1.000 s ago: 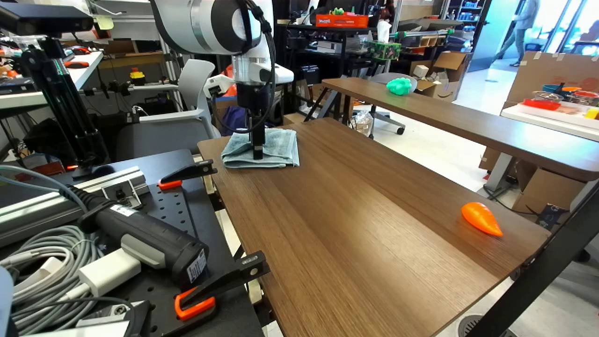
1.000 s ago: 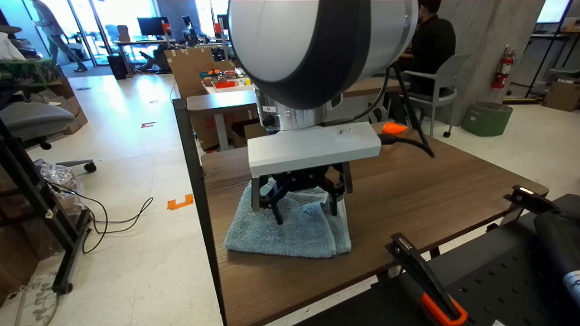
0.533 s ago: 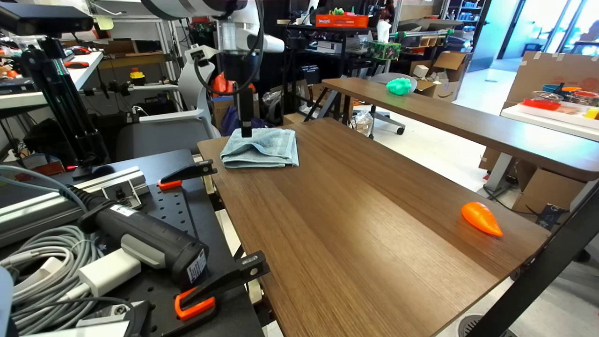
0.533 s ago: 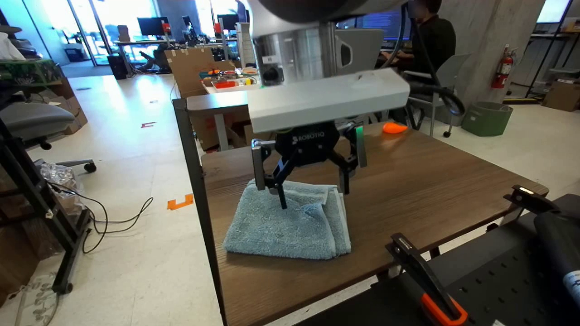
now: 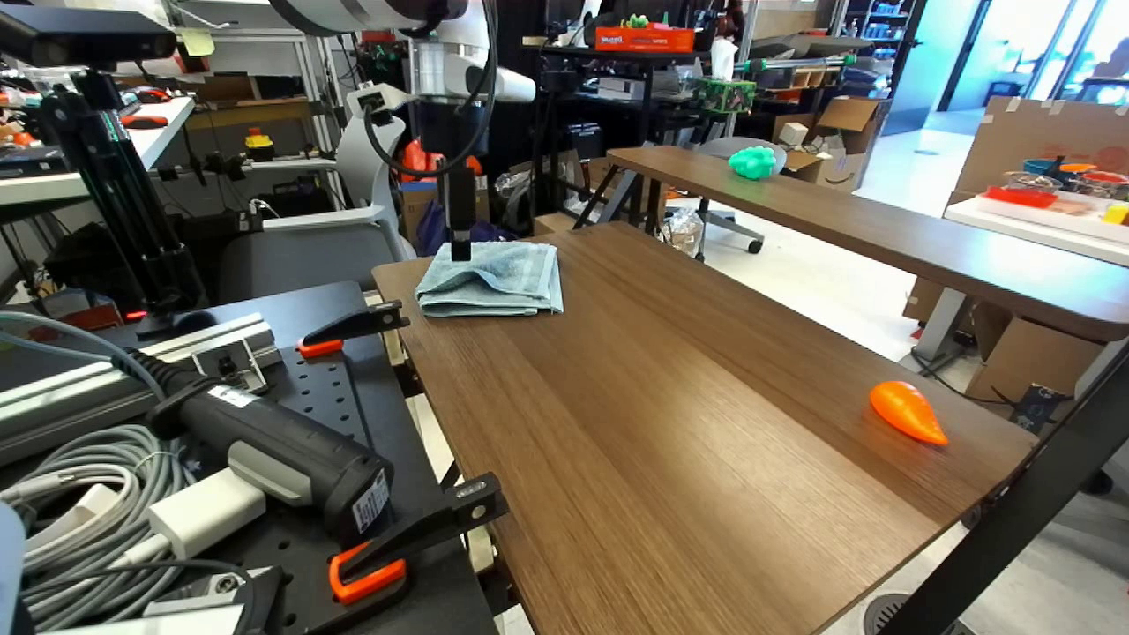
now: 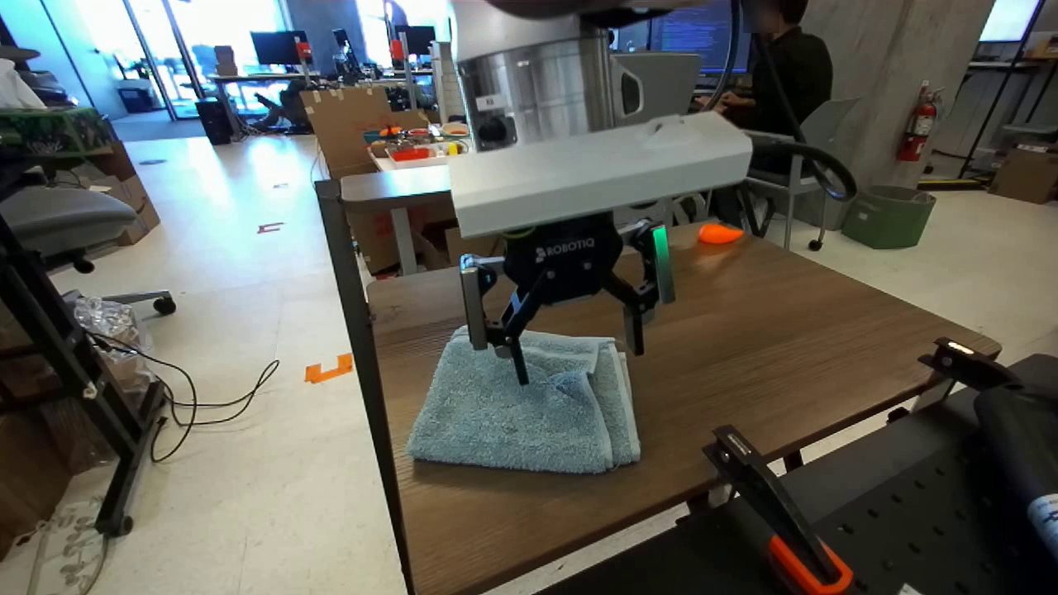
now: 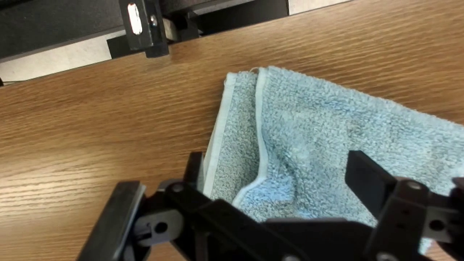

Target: Wipe the table with the blue towel

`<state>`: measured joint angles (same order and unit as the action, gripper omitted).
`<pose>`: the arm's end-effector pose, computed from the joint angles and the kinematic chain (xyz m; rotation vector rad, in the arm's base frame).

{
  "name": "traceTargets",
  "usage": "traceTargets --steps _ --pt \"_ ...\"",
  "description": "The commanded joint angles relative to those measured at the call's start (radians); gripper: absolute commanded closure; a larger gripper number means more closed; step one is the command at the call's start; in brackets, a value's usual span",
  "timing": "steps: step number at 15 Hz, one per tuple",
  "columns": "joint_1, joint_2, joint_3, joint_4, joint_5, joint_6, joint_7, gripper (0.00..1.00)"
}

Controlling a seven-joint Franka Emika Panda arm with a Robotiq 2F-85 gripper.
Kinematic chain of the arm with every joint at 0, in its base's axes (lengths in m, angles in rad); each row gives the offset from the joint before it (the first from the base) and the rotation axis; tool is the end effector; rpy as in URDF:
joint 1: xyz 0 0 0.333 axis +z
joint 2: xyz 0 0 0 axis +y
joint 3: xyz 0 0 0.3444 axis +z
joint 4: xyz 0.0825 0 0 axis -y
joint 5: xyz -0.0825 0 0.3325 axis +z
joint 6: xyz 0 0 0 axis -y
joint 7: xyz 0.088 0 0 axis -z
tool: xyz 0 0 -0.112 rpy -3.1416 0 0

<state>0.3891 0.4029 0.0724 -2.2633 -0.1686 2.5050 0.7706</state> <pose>0.4523 0.2255 0.2354 2.9871 -0.2530 -0.1411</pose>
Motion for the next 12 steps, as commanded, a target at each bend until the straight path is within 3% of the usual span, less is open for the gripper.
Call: traceTargets --steps 1,6,12 --pt "-0.005 0.092 -0.006 0.057 0.007 0.007 -0.008 0.0" --pt "0.012 0.194 -0.035 0.11 -0.007 -0.006 -0.013 0.0" --pt "0.013 0.164 -0.029 0.081 0.01 0.0 -0.009 0.0"
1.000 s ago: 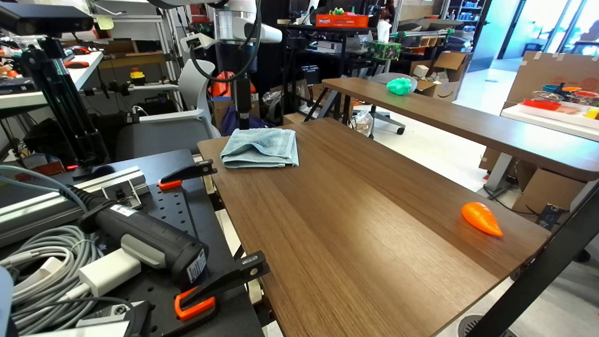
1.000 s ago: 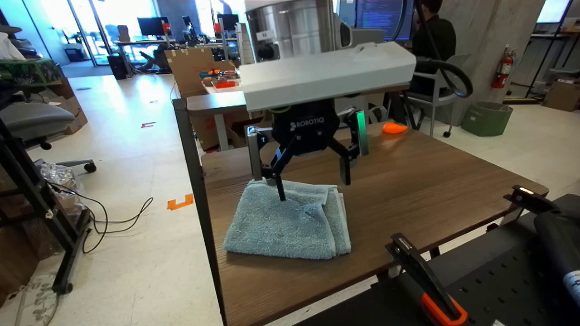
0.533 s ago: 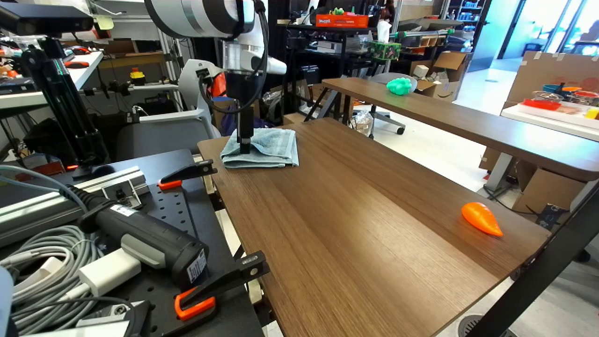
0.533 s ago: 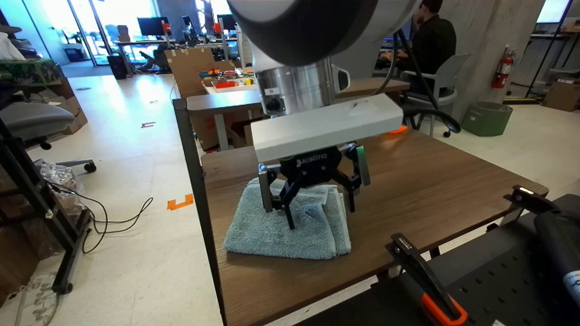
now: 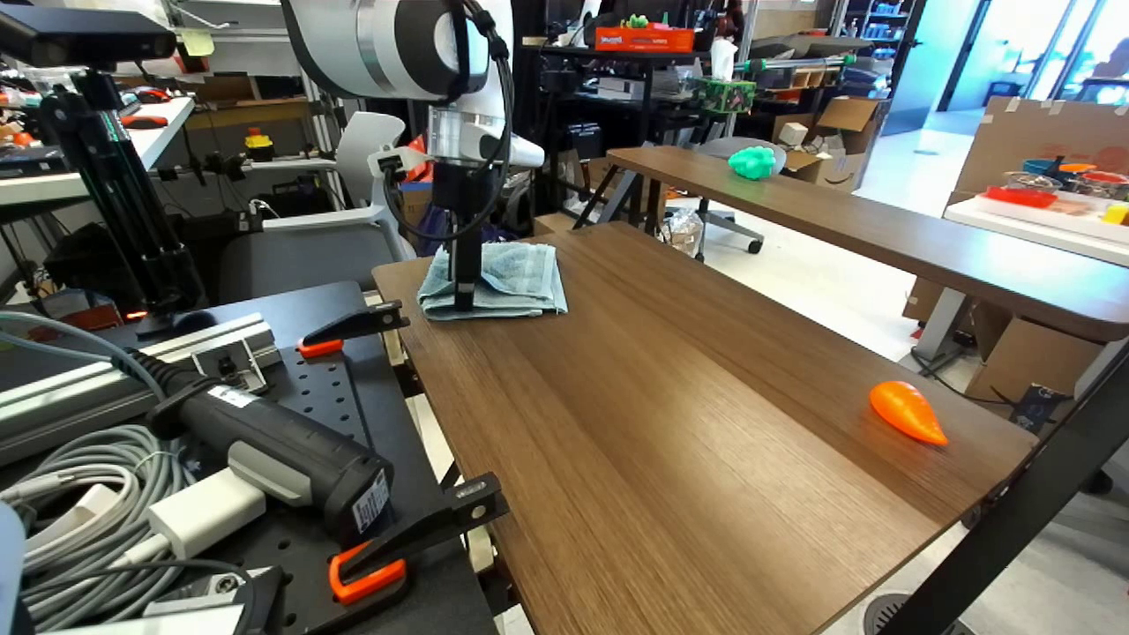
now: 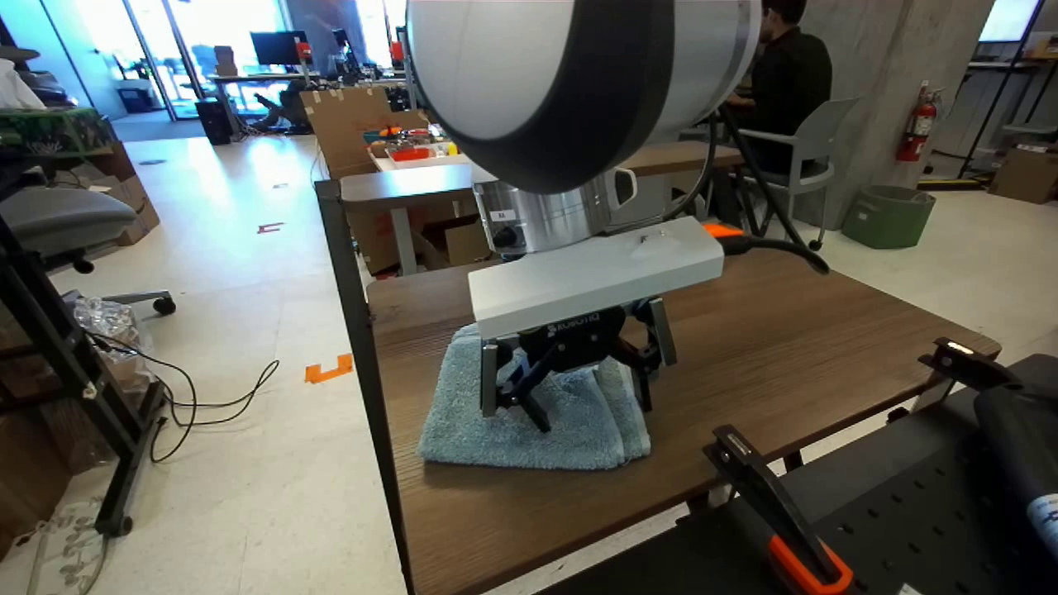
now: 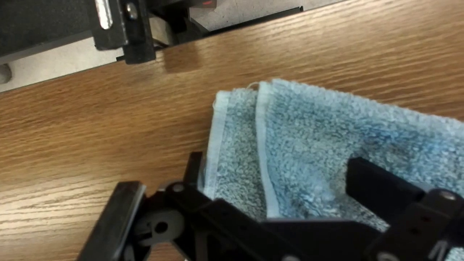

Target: Wipe the table with the blue towel

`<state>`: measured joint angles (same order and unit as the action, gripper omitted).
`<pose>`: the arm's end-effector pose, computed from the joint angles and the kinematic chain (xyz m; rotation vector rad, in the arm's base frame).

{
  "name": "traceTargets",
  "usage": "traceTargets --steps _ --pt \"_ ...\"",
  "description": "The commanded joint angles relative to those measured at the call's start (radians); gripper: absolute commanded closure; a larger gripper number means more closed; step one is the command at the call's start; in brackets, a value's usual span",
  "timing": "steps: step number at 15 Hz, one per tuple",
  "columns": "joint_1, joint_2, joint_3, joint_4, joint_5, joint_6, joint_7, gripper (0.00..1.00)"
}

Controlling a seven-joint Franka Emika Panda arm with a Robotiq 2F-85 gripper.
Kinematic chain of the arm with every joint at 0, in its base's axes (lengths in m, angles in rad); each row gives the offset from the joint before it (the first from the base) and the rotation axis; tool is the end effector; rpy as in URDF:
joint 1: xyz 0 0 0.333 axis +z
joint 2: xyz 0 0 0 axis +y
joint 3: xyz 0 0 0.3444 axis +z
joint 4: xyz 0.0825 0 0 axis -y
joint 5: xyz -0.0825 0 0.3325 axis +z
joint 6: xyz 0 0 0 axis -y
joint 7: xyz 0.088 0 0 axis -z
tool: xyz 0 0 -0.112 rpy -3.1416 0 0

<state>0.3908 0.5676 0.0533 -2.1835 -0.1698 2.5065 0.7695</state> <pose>0.4654 0.2226 0.1734 2.9374 -0.2669 -0.2480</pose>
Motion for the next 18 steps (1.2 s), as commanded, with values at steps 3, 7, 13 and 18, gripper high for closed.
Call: traceTargets --steps 3,7,13,18 --pt "0.005 0.025 0.0 0.019 0.029 0.012 -0.009 0.0" --pt "0.007 0.11 -0.018 0.068 0.047 0.083 0.015 0.0" --pt "-0.034 0.174 -0.073 0.15 0.133 0.148 0.035 0.0" --pt "-0.108 0.195 -0.1 0.213 0.218 0.076 0.029 0.0"
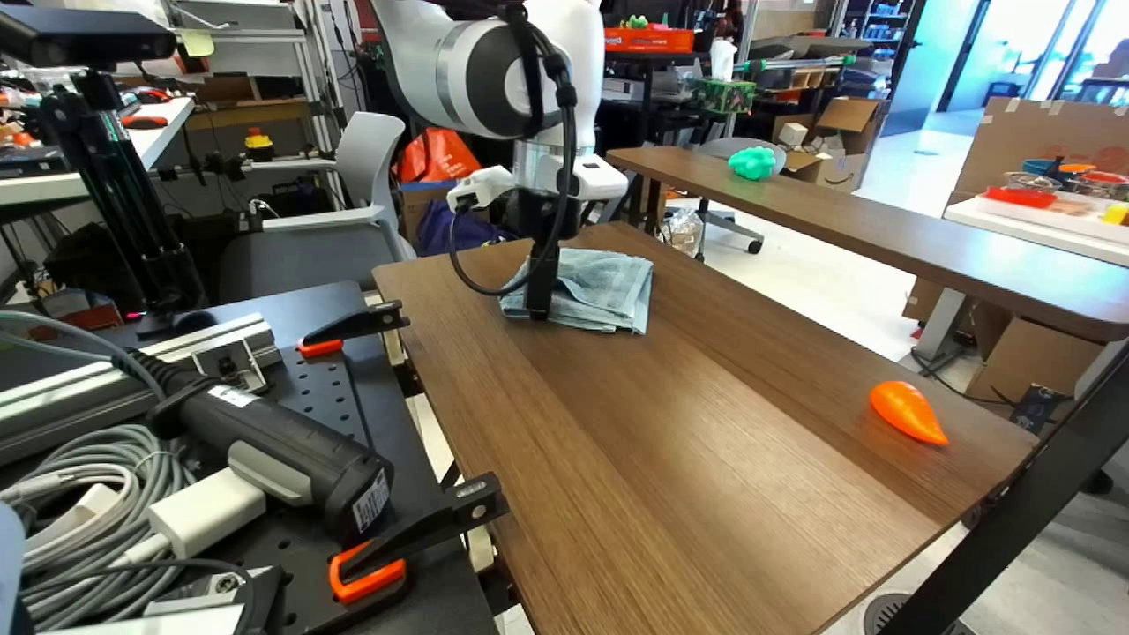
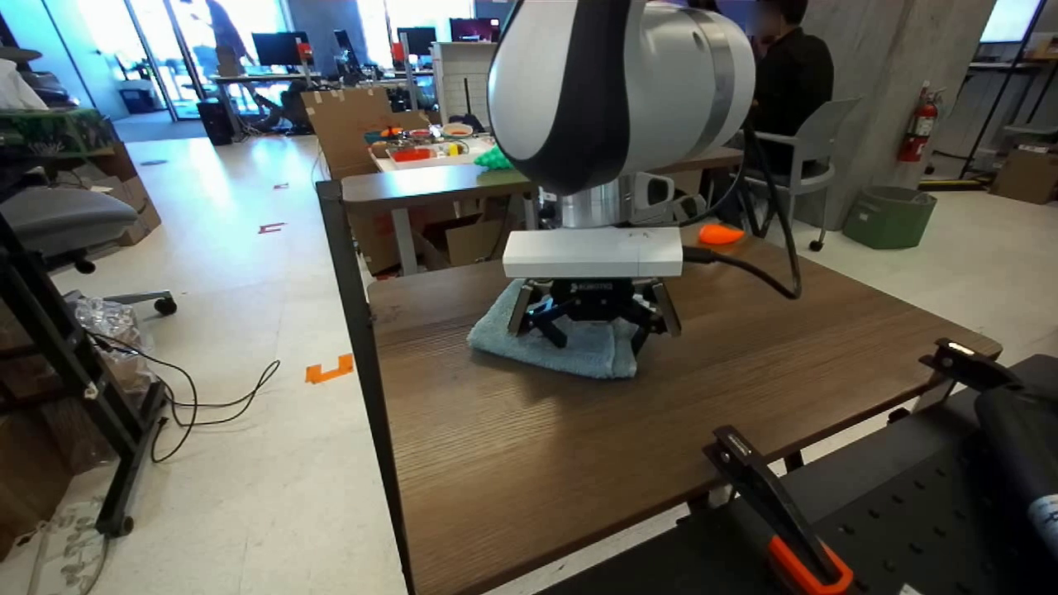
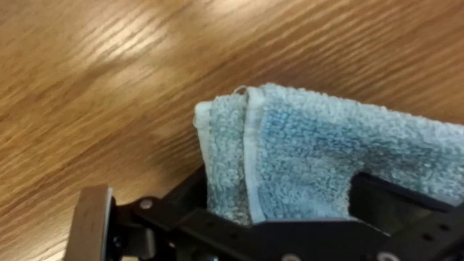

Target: Wipe the table with the blue towel

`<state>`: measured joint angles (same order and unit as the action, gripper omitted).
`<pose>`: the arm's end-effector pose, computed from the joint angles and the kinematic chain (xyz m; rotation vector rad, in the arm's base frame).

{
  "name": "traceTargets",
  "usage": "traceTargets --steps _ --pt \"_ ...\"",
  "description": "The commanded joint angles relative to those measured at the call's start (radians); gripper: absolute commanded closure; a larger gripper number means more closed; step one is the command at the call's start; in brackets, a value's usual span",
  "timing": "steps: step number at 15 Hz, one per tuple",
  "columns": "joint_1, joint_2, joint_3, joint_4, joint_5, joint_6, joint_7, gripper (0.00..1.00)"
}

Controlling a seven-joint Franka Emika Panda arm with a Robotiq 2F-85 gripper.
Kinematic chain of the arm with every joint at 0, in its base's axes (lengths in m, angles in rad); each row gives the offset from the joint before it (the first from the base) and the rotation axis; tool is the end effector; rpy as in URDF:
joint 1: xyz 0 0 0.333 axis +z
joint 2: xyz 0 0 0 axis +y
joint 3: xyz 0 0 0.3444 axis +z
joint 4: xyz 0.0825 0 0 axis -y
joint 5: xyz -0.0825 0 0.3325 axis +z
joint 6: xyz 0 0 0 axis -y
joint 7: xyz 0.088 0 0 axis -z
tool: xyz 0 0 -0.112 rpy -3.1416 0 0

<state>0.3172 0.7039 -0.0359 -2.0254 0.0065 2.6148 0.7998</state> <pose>0.5468 0.1585 0.1495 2.9604 -0.7830 -0.1335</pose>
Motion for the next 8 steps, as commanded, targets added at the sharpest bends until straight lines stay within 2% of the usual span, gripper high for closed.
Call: traceTargets --steps 1,4,8 --pt "-0.048 0.041 -0.006 0.041 0.048 -0.04 -0.01 0.0" --pt "-0.072 -0.017 0.003 -0.003 0.061 0.01 -0.023 0.0" --pt "-0.077 -0.087 -0.003 0.018 0.069 -0.085 -0.008 0.0"
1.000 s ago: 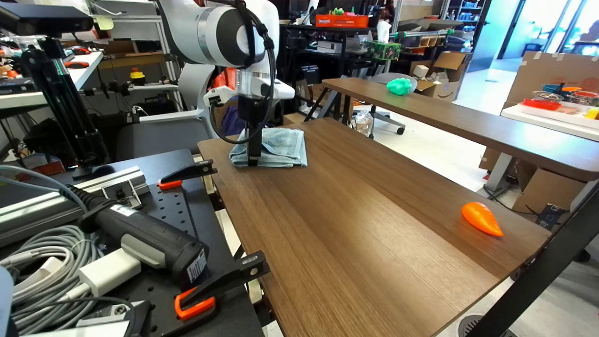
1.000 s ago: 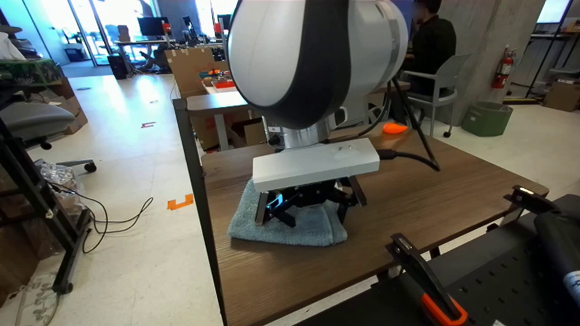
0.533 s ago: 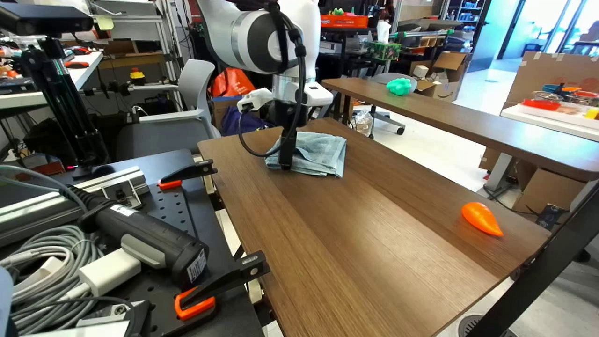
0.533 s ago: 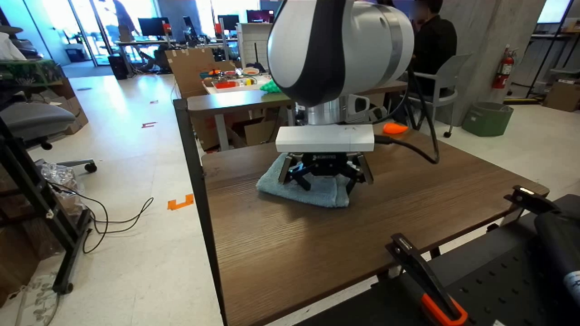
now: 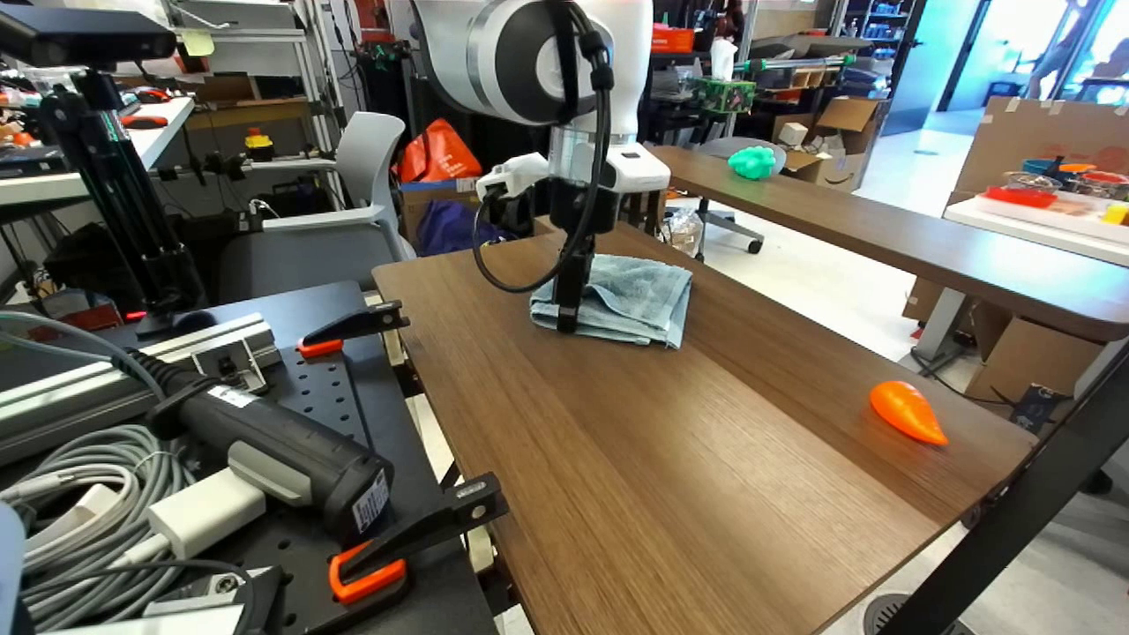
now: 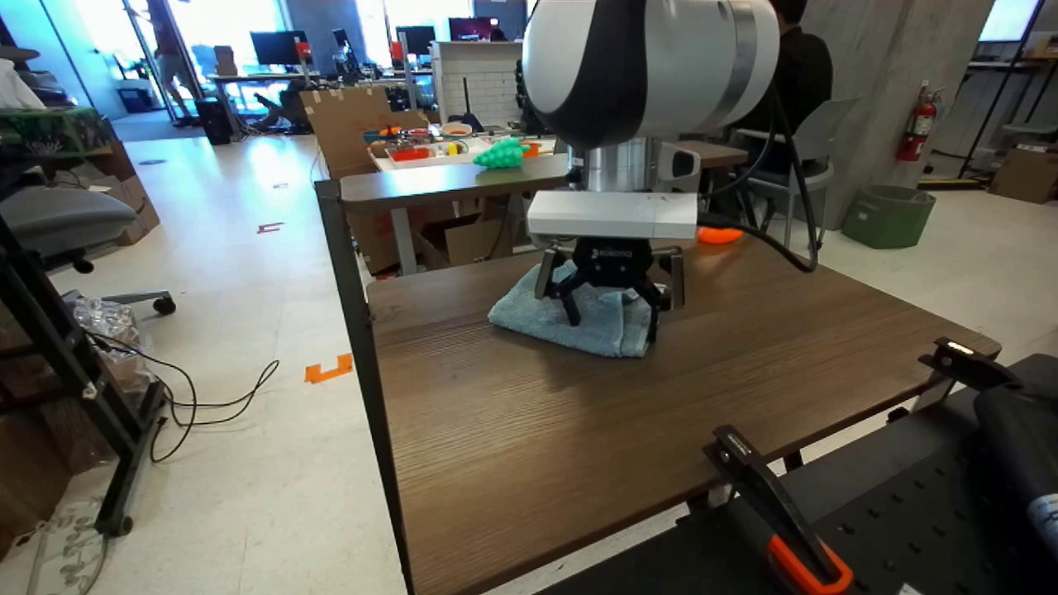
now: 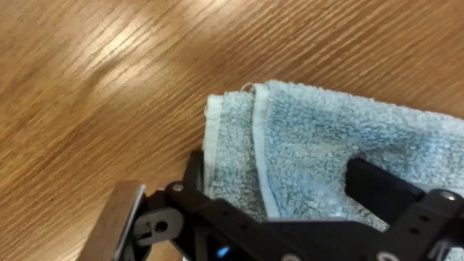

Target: Wipe the table with the blue towel

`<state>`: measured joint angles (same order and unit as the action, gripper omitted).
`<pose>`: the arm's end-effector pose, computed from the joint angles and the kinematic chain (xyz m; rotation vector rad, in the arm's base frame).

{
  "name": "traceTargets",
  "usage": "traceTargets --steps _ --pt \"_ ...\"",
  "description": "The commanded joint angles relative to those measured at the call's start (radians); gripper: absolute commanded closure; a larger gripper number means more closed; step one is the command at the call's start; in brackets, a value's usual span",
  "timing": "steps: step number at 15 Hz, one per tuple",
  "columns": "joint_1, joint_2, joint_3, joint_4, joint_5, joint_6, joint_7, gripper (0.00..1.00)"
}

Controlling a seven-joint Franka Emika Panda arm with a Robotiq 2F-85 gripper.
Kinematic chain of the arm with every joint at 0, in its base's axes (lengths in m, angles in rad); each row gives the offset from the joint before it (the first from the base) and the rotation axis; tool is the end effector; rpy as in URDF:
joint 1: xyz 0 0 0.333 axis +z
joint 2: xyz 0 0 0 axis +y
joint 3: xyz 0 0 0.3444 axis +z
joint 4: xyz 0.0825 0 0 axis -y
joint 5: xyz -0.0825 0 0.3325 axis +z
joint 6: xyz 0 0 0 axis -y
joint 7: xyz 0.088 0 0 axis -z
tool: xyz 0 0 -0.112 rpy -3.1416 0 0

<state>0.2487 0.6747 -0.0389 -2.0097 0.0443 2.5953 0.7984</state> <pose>0.5654 0.1206 0.1694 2.9464 -0.9439 -0.1171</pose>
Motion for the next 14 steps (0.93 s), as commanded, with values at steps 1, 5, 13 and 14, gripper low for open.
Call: traceTargets --steps 1,5,13,14 --pt "-0.012 -0.065 -0.001 0.018 0.032 -0.095 -0.002 0.0" --pt "-0.03 -0.046 0.002 0.106 0.041 -0.155 0.029 0.0" --pt "-0.016 0.135 0.03 0.244 0.06 -0.121 0.054 0.0" --pt "-0.011 0.157 0.028 0.26 0.059 -0.125 0.058 0.0"
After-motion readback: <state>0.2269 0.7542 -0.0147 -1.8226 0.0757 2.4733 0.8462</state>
